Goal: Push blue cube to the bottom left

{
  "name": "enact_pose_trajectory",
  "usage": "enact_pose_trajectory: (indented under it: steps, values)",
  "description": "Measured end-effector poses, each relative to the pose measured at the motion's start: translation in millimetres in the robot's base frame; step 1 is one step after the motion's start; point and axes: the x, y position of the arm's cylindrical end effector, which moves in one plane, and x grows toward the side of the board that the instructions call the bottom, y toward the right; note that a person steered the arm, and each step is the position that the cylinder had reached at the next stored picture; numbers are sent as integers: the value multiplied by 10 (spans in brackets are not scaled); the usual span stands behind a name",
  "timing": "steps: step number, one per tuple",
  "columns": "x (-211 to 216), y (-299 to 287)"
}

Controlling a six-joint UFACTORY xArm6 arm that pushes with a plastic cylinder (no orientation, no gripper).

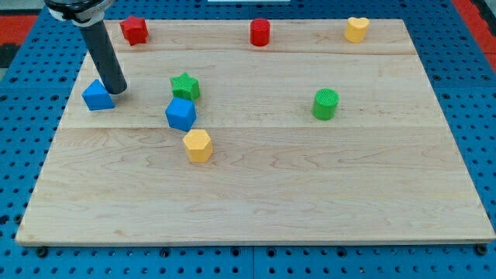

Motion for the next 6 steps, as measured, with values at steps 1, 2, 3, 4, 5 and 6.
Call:
enact_pose_trajectory:
  steps: [1, 2, 3, 4, 5, 6]
  values:
    - [-4, 0]
    - [-4, 0]
    - [-351, 287]
    - [-644, 645]
    - [-621, 1512]
    - [-248, 1583]
